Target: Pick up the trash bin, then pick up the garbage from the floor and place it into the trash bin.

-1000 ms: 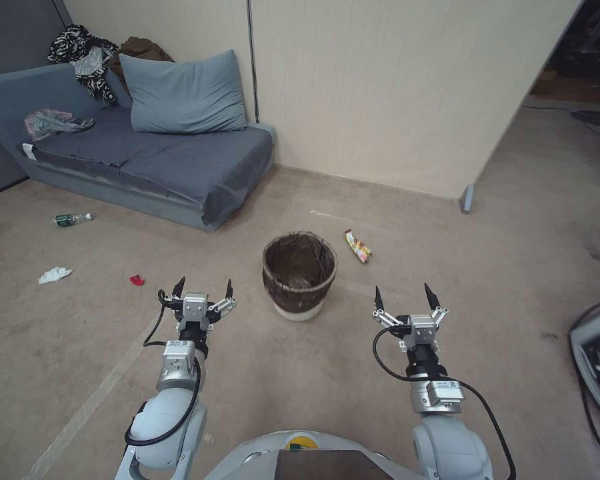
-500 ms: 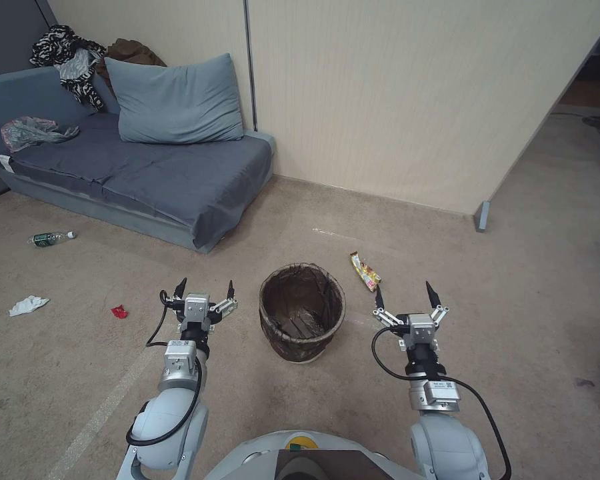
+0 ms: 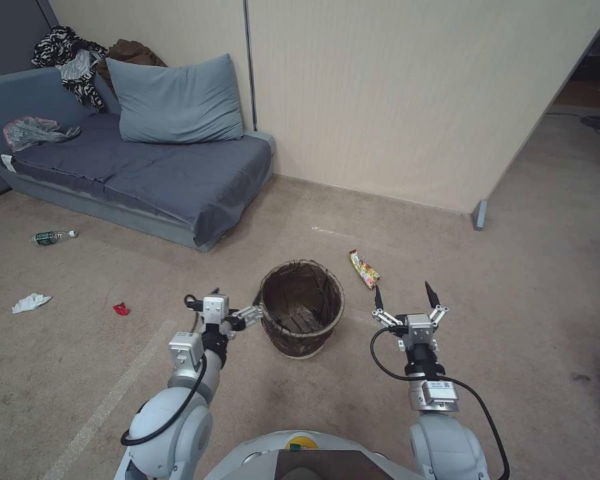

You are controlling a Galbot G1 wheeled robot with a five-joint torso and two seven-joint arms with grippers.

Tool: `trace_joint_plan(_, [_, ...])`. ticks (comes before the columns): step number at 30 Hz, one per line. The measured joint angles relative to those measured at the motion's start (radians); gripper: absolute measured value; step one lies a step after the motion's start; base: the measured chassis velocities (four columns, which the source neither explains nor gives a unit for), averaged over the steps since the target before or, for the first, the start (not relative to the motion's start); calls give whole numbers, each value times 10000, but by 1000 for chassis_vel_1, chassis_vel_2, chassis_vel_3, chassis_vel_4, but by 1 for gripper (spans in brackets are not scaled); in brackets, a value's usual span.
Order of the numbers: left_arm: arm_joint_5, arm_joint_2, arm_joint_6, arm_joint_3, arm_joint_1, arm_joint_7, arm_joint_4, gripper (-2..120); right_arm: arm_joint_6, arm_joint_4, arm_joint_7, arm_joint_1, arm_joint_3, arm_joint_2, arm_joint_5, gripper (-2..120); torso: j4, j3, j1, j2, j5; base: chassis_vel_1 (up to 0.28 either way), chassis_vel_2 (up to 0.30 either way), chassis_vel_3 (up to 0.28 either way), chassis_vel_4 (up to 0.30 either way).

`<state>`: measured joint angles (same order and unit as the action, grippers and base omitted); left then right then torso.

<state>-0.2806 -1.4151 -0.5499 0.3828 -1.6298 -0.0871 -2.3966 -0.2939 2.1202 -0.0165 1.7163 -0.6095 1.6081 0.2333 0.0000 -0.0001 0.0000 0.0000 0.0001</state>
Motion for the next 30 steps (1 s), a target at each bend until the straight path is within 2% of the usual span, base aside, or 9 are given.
trace_joint_plan(1, [0, 0, 0, 0, 0, 0, 0, 94, 0, 0, 0, 0, 0, 0, 0, 100, 0, 0, 0, 0, 0, 0, 0, 0, 0])
trace_joint_plan(3, [-1047, 142, -650, 110, 365, 116, -67, 89, 19, 29, 12, 12, -2, 0, 26, 100, -1, 0, 0, 0, 0, 0, 0, 0, 0])
trace_joint_plan(4, [-1047, 142, -650, 110, 365, 116, -67, 89, 19, 29, 12, 12, -2, 0, 26, 100, -1, 0, 0, 0, 0, 0, 0, 0, 0])
trace_joint_plan(7, [-2683, 416, -1387, 258, 996, -23, 107, 97, 24, 39, 20, 34, -8, -1, 49, 100, -1, 1, 0, 0, 0, 0, 0, 0, 0])
trace_joint_plan(8, [-2683, 416, -1387, 258, 996, -23, 107, 97, 24, 39, 20, 34, -8, -1, 49, 100, -1, 1, 0, 0, 0, 0, 0, 0, 0])
trace_joint_plan(11, [-3740, 689, -1765, 299, 1449, -112, 533, 100, 22, 47, 36, 49, -14, 0, 77, 100, -3, 1, 0, 0, -1, 0, 0, 0, 0])
trace_joint_plan(19, [-4062, 730, -1856, 356, 1725, -335, 1068, 100, 62, 56, 149, 6, 33, 0, 138, 100, 1, 1, 0, 0, -3, 0, 0, 0, 0])
trace_joint_plan(30, [-4016, 492, -1829, 281, 2178, -640, 2288, 100, 156, -7, 269, -87, 142, 0, 175, 100, 0, 1, 0, 0, -2, 0, 0, 0, 0])
